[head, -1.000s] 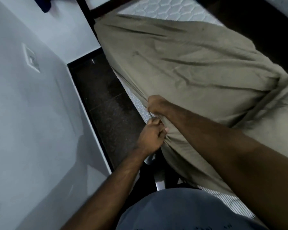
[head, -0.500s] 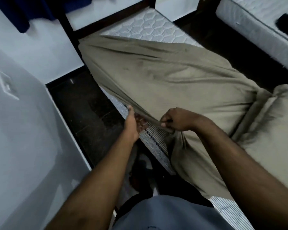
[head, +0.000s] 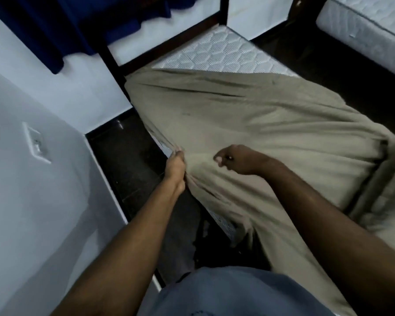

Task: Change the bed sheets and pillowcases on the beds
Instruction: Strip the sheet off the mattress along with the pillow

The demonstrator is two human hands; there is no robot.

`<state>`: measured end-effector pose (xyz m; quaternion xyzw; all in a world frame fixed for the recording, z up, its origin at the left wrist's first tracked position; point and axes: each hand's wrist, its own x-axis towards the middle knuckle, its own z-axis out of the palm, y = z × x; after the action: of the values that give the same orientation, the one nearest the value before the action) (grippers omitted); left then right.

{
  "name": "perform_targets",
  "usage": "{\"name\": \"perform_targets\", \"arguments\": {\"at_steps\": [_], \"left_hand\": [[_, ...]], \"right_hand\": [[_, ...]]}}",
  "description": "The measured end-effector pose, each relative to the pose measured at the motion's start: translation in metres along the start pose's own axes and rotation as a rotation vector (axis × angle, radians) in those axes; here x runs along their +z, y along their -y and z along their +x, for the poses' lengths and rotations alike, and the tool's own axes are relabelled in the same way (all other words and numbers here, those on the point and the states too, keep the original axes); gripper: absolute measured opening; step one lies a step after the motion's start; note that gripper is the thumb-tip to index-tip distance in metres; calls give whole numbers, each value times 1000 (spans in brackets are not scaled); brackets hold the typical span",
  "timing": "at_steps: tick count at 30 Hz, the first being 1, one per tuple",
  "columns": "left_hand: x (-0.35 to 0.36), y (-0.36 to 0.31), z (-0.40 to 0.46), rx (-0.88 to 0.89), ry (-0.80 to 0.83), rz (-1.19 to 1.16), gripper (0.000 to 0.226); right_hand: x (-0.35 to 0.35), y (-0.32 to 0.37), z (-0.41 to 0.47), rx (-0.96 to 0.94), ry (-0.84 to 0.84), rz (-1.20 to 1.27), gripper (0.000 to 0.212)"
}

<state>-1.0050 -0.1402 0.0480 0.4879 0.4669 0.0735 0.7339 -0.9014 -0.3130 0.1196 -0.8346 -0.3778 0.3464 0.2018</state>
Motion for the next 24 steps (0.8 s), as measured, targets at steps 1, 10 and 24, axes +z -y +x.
{"name": "perform_targets", "arguments": {"at_steps": [1,10,24], "left_hand": [[-10,0,0,20,6,73,33],[-11,-25,-23,201,116,432,44],[-17,-48,-8,-152,222,94,56]], "right_hand": [[-4,5,19,-16,-73,39,31],[12,94,168,65,35,3,64],[-16,97,181,-26,-61,-193,41]]}}
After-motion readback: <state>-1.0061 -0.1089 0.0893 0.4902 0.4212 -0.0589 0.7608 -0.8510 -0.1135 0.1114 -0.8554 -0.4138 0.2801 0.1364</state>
